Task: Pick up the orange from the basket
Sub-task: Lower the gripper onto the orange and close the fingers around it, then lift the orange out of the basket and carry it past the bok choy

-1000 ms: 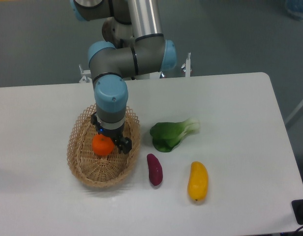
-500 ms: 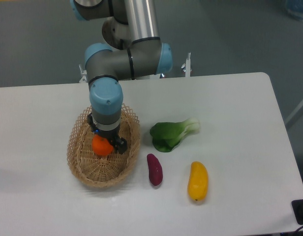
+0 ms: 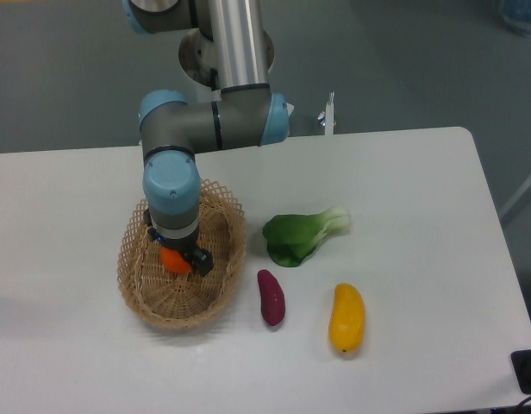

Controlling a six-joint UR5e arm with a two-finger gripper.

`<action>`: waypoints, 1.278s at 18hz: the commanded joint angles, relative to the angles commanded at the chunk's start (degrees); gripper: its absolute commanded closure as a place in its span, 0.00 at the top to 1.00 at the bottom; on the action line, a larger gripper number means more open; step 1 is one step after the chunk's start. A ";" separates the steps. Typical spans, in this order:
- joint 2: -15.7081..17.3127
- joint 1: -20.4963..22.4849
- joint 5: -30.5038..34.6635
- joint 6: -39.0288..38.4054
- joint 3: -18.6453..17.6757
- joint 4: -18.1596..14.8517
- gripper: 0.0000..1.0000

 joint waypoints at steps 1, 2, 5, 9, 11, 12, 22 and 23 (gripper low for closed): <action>0.09 -0.09 0.52 -0.26 0.00 0.00 1.00; 0.17 -0.17 0.88 -0.27 -0.09 0.00 1.00; 0.18 -0.18 0.97 -0.36 0.09 0.09 0.84; 0.88 -0.18 1.14 -0.44 0.17 -0.09 0.49; 1.75 -0.18 1.06 -0.44 0.26 -0.61 0.47; 2.37 -0.09 0.97 -0.44 0.52 -0.96 0.47; 8.26 9.30 0.01 0.52 3.07 -1.23 0.47; 8.35 10.71 -0.35 0.52 4.12 -1.23 0.47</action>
